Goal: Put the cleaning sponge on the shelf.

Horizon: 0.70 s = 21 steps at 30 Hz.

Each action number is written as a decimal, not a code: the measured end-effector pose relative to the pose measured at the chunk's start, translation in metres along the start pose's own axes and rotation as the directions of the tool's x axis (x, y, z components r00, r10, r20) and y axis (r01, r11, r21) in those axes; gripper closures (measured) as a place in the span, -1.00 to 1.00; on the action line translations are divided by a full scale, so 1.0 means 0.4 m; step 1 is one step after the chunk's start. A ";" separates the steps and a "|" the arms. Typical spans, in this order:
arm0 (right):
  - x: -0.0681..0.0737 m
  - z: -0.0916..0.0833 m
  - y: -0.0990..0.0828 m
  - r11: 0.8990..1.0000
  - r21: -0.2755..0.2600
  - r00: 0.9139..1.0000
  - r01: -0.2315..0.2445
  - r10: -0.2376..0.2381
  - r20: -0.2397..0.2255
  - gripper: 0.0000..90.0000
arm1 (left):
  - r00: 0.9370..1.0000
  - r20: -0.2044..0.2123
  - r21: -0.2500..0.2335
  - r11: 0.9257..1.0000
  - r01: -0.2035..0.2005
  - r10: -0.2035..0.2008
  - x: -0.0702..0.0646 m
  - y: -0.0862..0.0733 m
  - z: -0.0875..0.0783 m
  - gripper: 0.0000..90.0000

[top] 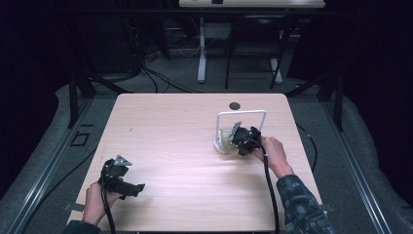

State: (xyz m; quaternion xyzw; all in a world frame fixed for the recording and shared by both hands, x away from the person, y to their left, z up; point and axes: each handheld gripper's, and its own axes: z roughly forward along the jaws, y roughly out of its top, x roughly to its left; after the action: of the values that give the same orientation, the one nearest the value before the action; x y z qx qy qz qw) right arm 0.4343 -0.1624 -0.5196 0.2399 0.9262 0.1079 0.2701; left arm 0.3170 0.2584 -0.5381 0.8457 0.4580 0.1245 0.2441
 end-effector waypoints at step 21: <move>-0.014 0.025 -0.002 0.997 -0.037 0.992 -0.073 0.069 -0.102 0.11 | 1.000 0.002 0.003 1.000 -0.006 0.006 -0.002 0.000 0.001 -0.99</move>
State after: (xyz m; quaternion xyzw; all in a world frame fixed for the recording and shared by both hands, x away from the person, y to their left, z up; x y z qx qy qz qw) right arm 0.4438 -0.1651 -0.5255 0.2613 0.9271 0.1483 0.2241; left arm 0.3168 0.2577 -0.5384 0.8475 0.4555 0.1235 0.2429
